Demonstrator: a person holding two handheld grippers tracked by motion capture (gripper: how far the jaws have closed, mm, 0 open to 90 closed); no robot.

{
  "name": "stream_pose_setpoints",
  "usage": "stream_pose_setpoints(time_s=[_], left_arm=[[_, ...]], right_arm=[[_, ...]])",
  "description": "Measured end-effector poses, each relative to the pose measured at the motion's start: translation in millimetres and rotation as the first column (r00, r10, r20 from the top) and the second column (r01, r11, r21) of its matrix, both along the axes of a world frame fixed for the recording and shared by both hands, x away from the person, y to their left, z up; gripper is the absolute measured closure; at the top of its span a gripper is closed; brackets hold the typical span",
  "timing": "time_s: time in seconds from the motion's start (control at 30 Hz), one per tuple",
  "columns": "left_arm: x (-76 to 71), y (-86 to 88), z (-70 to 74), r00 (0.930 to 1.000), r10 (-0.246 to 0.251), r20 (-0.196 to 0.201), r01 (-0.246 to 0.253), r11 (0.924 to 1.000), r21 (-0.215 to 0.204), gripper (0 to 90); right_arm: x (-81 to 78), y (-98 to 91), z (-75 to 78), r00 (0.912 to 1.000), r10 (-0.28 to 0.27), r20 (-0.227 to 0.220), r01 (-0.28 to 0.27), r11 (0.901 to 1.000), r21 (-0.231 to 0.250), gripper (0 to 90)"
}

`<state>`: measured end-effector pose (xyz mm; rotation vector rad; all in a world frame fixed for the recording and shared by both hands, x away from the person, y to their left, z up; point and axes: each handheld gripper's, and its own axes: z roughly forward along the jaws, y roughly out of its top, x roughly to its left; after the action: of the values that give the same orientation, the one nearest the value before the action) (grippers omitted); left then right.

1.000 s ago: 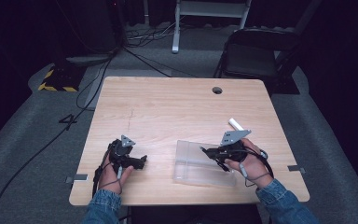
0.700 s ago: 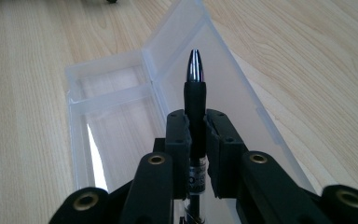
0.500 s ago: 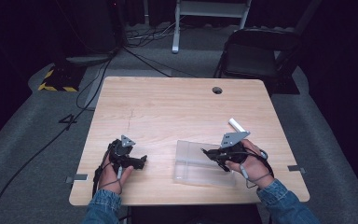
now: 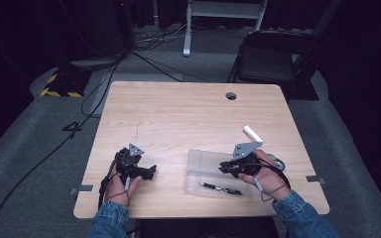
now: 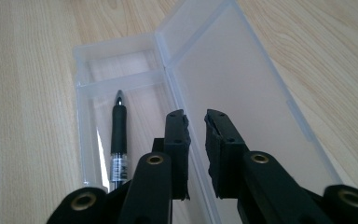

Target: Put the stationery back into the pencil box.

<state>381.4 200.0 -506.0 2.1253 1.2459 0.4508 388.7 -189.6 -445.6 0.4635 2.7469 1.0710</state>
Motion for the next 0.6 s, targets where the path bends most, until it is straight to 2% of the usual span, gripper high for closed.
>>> stream_pose_setpoints(time_s=[0.2, 0.3, 0.43, 0.53, 0.6], left_arm=[[0.0, 0.0, 0.0, 1.0, 0.0, 0.0, 0.0, 1.0, 0.0, 0.1], [0.0, 0.1, 0.1, 1.0, -0.001, -0.001, 0.001, 1.0, 0.0, 0.1], [0.0, 0.0, 0.0, 1.0, 0.0, 0.0, 0.0, 1.0, 0.0, 0.1], [0.0, 0.0, 0.0, 1.0, 0.0, 0.0, 0.0, 1.0, 0.0, 0.1], [0.0, 0.0, 0.0, 1.0, 0.0, 0.0, 0.0, 1.0, 0.0, 0.1]], right_arm=[[-1.3, 0.7, 0.1, 0.9998, 0.007, -0.019, -0.006, 1.0, 0.006, 79.2], [-5.8, 2.5, 0.1, 0.9984, 0.04, -0.039, -0.04, 0.9992, -0.006, 80.0], [-12.8, 5.7, -1.3, 0.9925, 0.09, -0.082, -0.094, 0.9949, -0.038, 82.2], [-16.0, 8.2, -5.3, 0.9843, 0.127, -0.123, -0.136, 0.9882, -0.071, 83.6], [-16.8, 9.7, -7.9, 0.9808, 0.134, -0.141, -0.148, 0.9846, -0.093, 84.2]])
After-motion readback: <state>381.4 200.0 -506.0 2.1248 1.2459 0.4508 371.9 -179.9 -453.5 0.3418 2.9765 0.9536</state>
